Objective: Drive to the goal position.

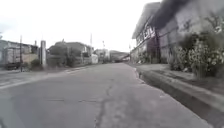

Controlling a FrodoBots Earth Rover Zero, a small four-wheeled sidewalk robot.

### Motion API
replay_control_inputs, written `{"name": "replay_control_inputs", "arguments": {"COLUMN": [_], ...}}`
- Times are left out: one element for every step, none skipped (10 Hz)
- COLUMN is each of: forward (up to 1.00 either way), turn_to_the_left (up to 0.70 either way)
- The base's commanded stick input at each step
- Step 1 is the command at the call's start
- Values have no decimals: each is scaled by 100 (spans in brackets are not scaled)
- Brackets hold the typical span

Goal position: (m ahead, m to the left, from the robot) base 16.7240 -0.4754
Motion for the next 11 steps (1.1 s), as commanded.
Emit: {"name": "replay_control_inputs", "arguments": {"forward": [100, 100, 100, 100, 100, 100, 100, 100, 100, 100, 100], "turn_to_the_left": [1, 1, 1, 1, 1, 1, 1, 1, 1, -5, -34]}}
